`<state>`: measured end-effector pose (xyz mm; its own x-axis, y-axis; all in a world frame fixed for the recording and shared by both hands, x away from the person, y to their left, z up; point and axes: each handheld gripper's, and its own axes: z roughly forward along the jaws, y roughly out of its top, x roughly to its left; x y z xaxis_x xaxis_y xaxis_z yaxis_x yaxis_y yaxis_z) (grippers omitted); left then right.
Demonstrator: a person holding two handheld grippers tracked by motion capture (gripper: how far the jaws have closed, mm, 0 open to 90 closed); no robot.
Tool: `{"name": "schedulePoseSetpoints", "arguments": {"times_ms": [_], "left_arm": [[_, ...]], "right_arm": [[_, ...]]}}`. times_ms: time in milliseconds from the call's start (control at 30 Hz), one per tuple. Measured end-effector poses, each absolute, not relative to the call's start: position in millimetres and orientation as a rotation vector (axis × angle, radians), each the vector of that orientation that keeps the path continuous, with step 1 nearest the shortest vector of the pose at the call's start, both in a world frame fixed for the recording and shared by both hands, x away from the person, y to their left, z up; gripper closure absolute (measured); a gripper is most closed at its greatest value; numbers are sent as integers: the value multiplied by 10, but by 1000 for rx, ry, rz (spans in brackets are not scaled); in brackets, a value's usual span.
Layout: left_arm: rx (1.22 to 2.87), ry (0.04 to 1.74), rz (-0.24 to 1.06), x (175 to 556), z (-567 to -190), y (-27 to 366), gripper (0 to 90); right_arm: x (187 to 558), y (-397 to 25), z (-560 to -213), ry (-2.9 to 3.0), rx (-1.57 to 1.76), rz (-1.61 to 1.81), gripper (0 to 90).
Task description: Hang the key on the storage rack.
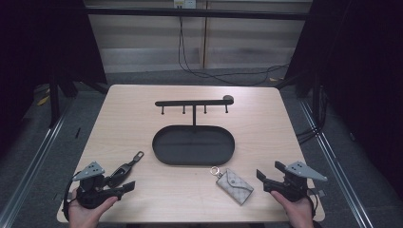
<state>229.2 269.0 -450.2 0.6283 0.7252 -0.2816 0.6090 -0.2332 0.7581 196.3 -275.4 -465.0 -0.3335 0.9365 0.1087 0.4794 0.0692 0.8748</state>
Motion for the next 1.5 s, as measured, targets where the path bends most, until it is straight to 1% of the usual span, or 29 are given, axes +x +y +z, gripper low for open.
{"name": "schedulePoseSetpoints", "arguments": {"times_ms": [33, 100, 300, 500, 667, 767, 900, 967, 1067, 1233, 1367, 1400, 1500], "left_arm": [[1947, 1046, 150, 2297, -4503, 2686, 428], [1942, 1034, 145, 2292, -4502, 2669, 466], [1931, 1039, 165, 2295, -4491, 2688, 458], [1934, 1054, 189, 2294, -4484, 2675, 504], [1963, 1062, 180, 2330, -4444, 2657, 533], [1999, 1151, 156, 2437, -4457, 2624, 563], [2062, 1137, 118, 2571, -4439, 2581, 546], [2098, 1130, 163, 2599, -4386, 2565, 521], [2163, 1122, 165, 2668, -4309, 2548, 522], [2249, 1121, 185, 2850, -4229, 2479, 531], [2305, 1122, 161, 3009, -4196, 2424, 531], [2314, 1125, 168, 3032, -4200, 2411, 513], [2341, 1151, 124, 3134, -4225, 2379, 455]], "right_arm": [[1974, -2736, -4662, 1885, 1393, 1205, 196], [1974, -2722, -4656, 1893, 1390, 1214, 197], [1962, -2753, -4633, 1884, 1431, 1232, 198], [1944, -2761, -4618, 1886, 1432, 1247, 205], [1930, -2777, -4601, 1875, 1446, 1265, 205], [1932, -2779, -4601, 1881, 1452, 1267, 205], [1949, -2774, -4610, 1902, 1460, 1260, 205], [1951, -2774, -4610, 1898, 1465, 1259, 205], [1953, -2780, -4609, 1887, 1472, 1255, 184], [1950, -2776, -4610, 1887, 1475, 1250, 181], [1960, -2774, -4615, 1892, 1480, 1246, 177], [1968, -2771, -4621, 1898, 1480, 1242, 174], [1971, -2766, -4625, 1913, 1481, 1241, 171]]}}
